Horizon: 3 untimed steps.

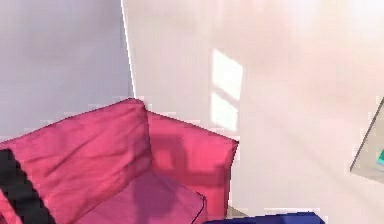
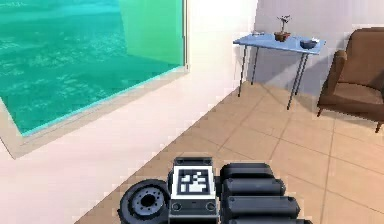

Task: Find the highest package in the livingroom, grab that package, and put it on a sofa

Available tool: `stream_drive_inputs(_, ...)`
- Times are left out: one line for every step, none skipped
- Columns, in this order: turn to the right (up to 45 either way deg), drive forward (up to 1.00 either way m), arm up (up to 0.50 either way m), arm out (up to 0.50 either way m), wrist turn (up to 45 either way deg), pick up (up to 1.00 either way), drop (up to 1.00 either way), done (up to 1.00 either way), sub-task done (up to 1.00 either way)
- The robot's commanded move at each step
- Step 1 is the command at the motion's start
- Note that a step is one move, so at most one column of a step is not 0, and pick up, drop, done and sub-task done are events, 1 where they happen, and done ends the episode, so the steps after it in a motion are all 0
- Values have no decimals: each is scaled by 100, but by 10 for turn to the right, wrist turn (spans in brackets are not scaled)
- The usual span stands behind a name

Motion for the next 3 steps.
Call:
stream_drive_inputs(450, 0, 0, 0, 0, 0, 0, 0, 0)
stream_drive_inputs(300, 0, 0, 0, 0, 0, 0, 0, 0)
stream_drive_inputs(-450, 0, 0, 0, 0, 0, 0, 0, 0)
